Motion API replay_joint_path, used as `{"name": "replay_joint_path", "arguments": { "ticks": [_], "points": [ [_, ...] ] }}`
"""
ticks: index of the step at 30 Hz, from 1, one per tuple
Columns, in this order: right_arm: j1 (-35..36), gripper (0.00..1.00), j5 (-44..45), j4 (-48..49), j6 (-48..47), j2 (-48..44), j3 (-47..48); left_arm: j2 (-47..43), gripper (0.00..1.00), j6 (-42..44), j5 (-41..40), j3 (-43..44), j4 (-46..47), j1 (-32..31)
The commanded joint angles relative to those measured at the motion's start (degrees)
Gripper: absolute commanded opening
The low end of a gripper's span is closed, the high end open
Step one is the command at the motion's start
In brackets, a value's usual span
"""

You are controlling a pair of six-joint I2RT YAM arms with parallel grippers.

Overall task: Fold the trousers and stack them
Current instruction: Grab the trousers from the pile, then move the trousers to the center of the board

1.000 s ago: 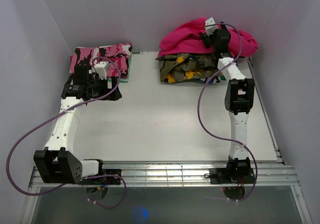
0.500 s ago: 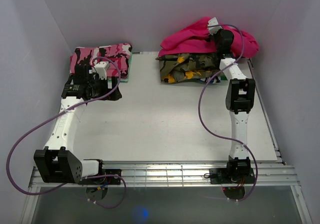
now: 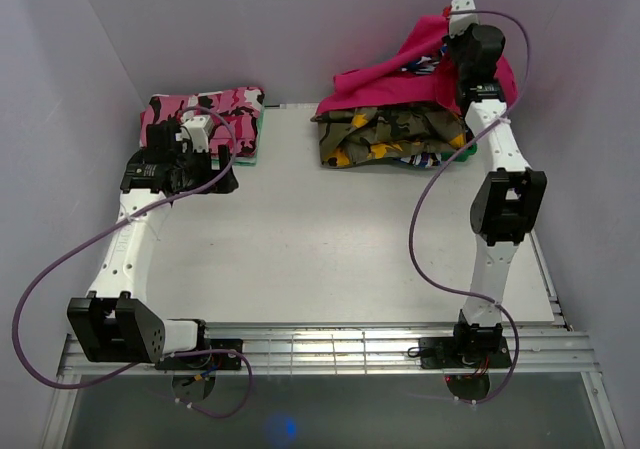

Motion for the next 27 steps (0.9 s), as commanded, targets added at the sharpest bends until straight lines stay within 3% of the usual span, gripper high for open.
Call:
{"name": "replay_joint_path", "arguments": {
  "ticks": [1, 3, 11, 18, 23, 27],
  "points": [
    [1.2, 0.08, -6.4, 5.8, 7.0, -16.7, 1.4, -0.4, 0.98, -2.3, -0.2, 3.5, 0.3, 1.0],
    [1.5, 0.08, -11.6, 2.1, 9.6, -21.8, 0.9, -0.1, 0.98, -2.5, 1.8, 4.6, 0.3, 1.6],
    [5.2, 0.08, -17.5, -5.3, 14.0, -40.4, -6.4, 0.8, 0.98, -4.5, 8.6, 10.4, 0.8, 6.9],
    [6.2, 0.08, -22.5, -8.7, 16.3, -51.9, -13.2, -2.3, 0.98, -4.1, 13.6, 9.5, 2.4, 7.4],
    [7.2, 0.08, -26.1, -9.0, 17.4, -60.9, -33.8, -5.3, 0.98, -1.1, 18.1, 6.5, 3.7, 7.4],
    [8.5, 0.08, -33.9, -10.4, 17.8, -66.8, -51.3, -5.6, 0.98, 3.2, 19.8, 4.0, 3.3, 7.5]
  ]
}}
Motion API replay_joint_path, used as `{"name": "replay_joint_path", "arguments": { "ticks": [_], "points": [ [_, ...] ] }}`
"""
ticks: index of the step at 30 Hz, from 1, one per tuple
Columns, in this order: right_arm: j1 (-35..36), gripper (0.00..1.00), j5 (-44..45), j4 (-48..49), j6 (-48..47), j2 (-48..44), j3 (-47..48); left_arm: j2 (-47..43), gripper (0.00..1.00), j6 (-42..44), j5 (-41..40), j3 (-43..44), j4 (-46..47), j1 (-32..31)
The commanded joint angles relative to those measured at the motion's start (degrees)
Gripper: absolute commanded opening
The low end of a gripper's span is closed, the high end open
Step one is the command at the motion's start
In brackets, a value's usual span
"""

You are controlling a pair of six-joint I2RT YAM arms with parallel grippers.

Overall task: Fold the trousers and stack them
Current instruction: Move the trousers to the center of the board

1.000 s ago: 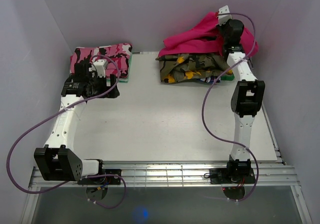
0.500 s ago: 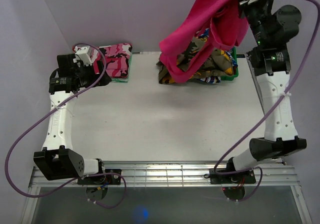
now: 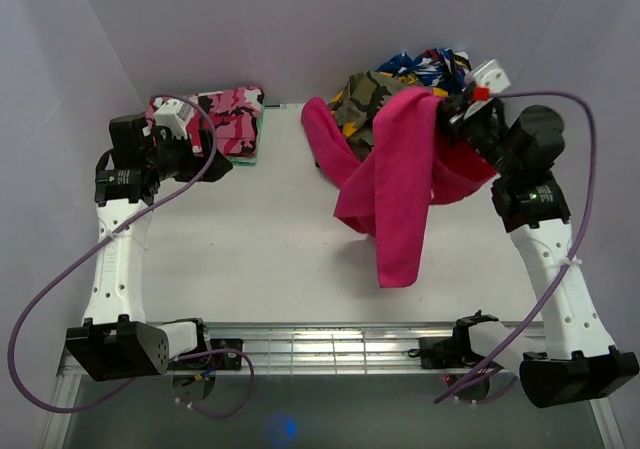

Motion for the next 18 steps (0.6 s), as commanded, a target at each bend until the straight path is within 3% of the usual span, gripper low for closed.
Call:
{"name": "replay_joint_path", "arguments": {
  "ticks": [1, 5, 8, 11, 15, 17, 18],
  "points": [
    [1.3, 0.08, -7.9, -1.2, 0.4, -3.1, -11.4, -1.2, 0.98, 5.5, 4.1, -1.7, 0.0, 0.2],
    [8.0, 0.08, -6.8, -6.1, -0.8, -4.6, -22.8, 0.6, 0.98, 9.2, 7.6, -2.1, -2.0, 0.2],
    [16.6, 0.08, -3.2, -0.1, 1.8, -3.0, -28.2, 1.4, 0.98, 9.4, 11.2, -3.7, -2.2, 0.2],
    [24.9, 0.08, 1.8, 6.9, 5.8, 3.3, -28.2, 1.2, 0.98, 6.6, 14.4, -5.6, -1.3, 0.2],
    [32.9, 0.08, 5.8, 13.4, 13.4, 16.1, -19.3, 0.8, 0.98, 2.9, 15.9, -6.3, -0.2, 0.7],
    [34.9, 0.17, 4.1, 13.5, 19.8, 24.1, -14.7, 1.0, 0.98, 2.4, 17.5, -5.7, -0.6, 1.9],
    [35.4, 0.47, 3.0, 13.4, 20.8, 26.2, -10.8, 1.3, 0.98, 2.4, 18.4, -5.4, -1.9, 2.4]
  ]
}}
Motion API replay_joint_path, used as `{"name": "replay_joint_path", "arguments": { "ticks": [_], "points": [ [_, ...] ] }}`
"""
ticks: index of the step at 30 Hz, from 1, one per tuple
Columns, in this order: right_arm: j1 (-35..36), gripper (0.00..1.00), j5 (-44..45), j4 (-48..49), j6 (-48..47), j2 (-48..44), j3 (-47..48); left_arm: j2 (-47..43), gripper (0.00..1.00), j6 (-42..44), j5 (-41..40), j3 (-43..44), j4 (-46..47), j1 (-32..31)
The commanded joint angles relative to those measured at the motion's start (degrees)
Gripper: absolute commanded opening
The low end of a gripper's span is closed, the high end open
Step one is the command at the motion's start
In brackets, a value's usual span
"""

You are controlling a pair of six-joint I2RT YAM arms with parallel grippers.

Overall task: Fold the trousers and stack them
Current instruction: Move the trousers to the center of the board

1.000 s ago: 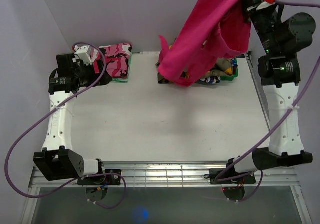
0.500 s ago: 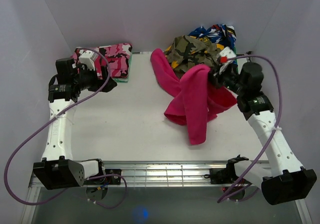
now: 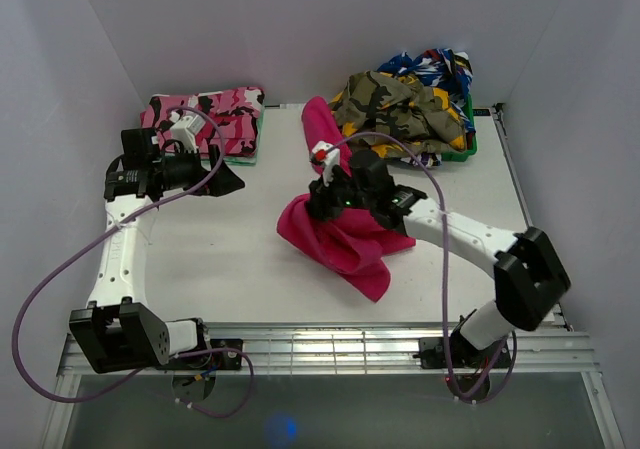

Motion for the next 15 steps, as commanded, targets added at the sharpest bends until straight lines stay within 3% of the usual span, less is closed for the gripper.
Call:
{"name": "replay_joint_path", "arguments": {
  "ticks": [1, 2, 5, 7, 8, 11, 15],
  "points": [
    [2.5, 0.58, -1.0, 7.6, 7.9, 7.2, 10.9, 0.0, 0.98, -1.5, 5.7, 1.4, -1.6, 2.3],
    [2.5, 0.78, -1.8, 3.3, 6.7, 8.1, 12.9, 0.3, 0.98, -1.5, 5.9, 2.2, -2.5, 2.7],
    [-0.5, 0.91, 0.3, -9.2, -4.1, 6.9, 16.6, 0.6, 0.98, 2.5, 5.3, 2.9, -6.2, 3.5],
    [-4.8, 0.93, -1.1, -13.6, -6.3, 3.6, 14.8, 0.8, 0.98, 4.5, 3.7, 2.2, -7.2, 3.5],
    [-10.7, 0.95, -7.2, -17.1, -7.8, 2.4, 13.8, 1.1, 0.98, 6.9, 3.6, 1.5, -7.7, 3.4],
    [-17.2, 0.91, -15.9, -25.3, -16.7, -1.0, 13.2, 3.5, 0.98, 10.8, 3.5, -0.4, -9.8, 2.5],
    [-16.3, 0.96, -13.5, -35.4, -21.7, -3.7, 9.7, 7.6, 0.98, 15.5, 2.2, -1.0, -10.7, -1.8]
  ]
}}
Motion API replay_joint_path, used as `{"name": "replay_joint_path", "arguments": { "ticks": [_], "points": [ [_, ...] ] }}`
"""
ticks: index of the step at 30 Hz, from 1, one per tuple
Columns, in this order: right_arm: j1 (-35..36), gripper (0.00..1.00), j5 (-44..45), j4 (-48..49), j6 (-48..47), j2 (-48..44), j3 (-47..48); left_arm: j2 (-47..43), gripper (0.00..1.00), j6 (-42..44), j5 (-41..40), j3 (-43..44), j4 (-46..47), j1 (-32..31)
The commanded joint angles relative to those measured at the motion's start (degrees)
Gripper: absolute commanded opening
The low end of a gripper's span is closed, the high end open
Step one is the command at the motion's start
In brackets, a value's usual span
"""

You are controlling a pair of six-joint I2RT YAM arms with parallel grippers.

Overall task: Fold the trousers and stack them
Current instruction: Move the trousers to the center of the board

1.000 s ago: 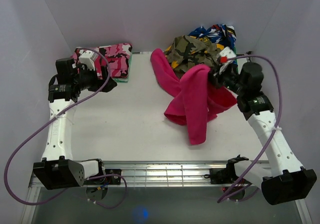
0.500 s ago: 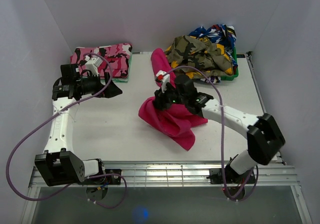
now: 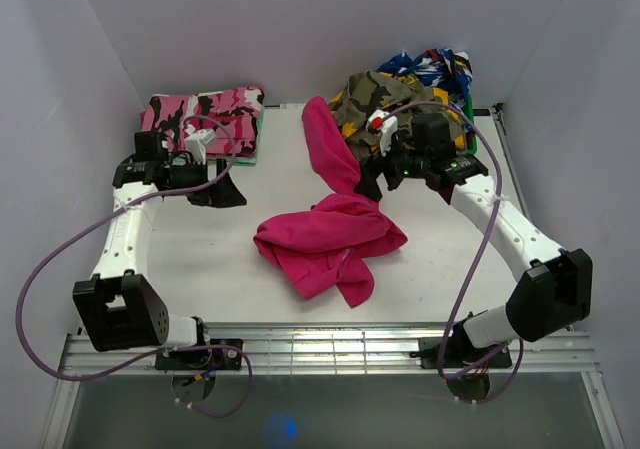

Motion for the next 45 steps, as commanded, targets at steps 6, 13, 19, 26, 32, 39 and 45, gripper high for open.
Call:
{"name": "replay_joint_path", "arguments": {
  "ticks": [6, 13, 19, 26, 32, 39, 45],
  "points": [
    [-1.7, 0.98, 1.6, -10.8, -10.0, -5.4, -15.5, 7.3, 0.98, 5.8, -10.6, -1.2, 1.5, -18.3],
    [-7.0, 0.92, 6.1, -5.1, -12.9, -9.7, -29.5, 12.1, 0.98, 8.5, -26.7, -6.0, 7.7, -27.1],
    [-7.3, 0.87, 8.7, 4.7, -12.0, -5.2, -32.9, 14.5, 0.65, 10.8, -32.2, -5.9, 7.3, -29.4],
    [-11.2, 0.08, 10.0, 7.4, -7.7, -4.9, -22.9, 9.3, 0.00, 7.6, -32.3, 1.9, 3.1, -27.7],
    [-15.1, 0.08, 5.6, 6.3, -8.6, -12.9, -16.2, 3.7, 0.00, 3.8, -31.9, 8.8, -0.5, -26.8],
    [-15.0, 0.98, -10.5, -9.3, -30.4, -12.0, -19.1, 4.3, 0.00, 1.5, -31.1, 8.8, -1.7, -26.7],
    [-11.7, 0.97, -15.4, -0.3, -29.7, -8.6, -27.7, 6.2, 0.00, -2.8, -35.2, 13.7, -0.8, -24.0]
  ]
}}
